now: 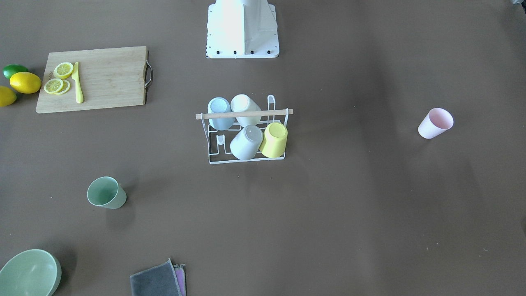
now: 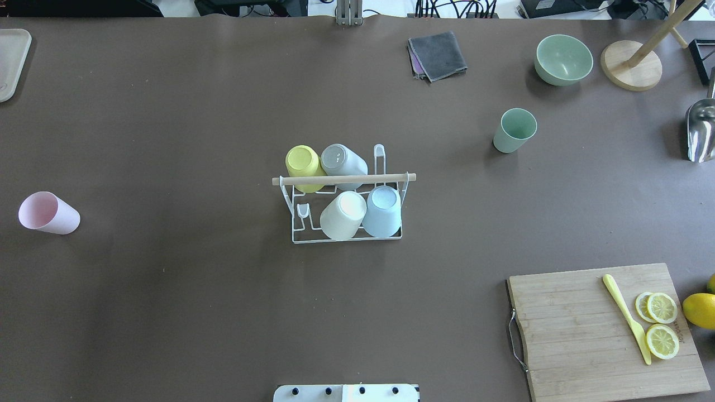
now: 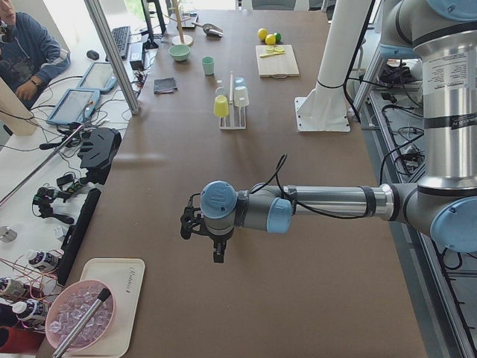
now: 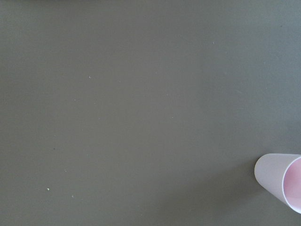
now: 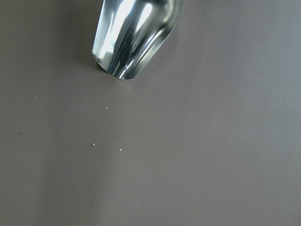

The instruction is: Place cup on cup holder

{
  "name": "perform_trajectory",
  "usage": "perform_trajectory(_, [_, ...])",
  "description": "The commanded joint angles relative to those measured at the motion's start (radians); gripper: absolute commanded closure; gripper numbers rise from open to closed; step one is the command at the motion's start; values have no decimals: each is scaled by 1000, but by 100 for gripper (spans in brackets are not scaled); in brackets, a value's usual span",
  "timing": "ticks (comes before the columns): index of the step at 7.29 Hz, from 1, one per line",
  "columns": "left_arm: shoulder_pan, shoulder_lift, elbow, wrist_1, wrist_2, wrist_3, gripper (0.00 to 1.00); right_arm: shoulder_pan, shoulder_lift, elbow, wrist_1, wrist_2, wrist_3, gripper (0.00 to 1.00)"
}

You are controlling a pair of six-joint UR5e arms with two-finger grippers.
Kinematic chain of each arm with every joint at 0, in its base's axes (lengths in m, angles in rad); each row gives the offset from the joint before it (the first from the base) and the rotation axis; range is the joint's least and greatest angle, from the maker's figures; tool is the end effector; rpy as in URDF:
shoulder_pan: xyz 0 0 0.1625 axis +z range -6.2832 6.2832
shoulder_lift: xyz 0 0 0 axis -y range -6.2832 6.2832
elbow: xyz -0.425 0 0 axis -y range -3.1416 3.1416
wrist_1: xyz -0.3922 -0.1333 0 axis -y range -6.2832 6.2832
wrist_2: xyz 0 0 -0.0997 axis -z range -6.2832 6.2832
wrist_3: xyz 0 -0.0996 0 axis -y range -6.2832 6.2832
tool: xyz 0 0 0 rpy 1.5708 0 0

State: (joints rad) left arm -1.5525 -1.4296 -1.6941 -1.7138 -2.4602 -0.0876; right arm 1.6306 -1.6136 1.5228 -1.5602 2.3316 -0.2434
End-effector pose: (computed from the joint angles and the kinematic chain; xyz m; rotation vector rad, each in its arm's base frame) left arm -0.0479 -0.4400 0.6401 0.0696 0.8930 -0.0090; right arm 0.0924 -0.4613 0.7026 0.0395 -0.7639 -0.1441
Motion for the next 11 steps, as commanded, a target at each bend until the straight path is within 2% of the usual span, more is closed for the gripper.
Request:
perform_trajectory(1, [0, -2, 4, -3, 0, 0, 1, 0, 0, -6, 0, 0, 1, 0])
perform_trajectory(11, [2, -29, 2, -3, 1, 2, 1, 0, 3, -1, 0, 3, 3, 0])
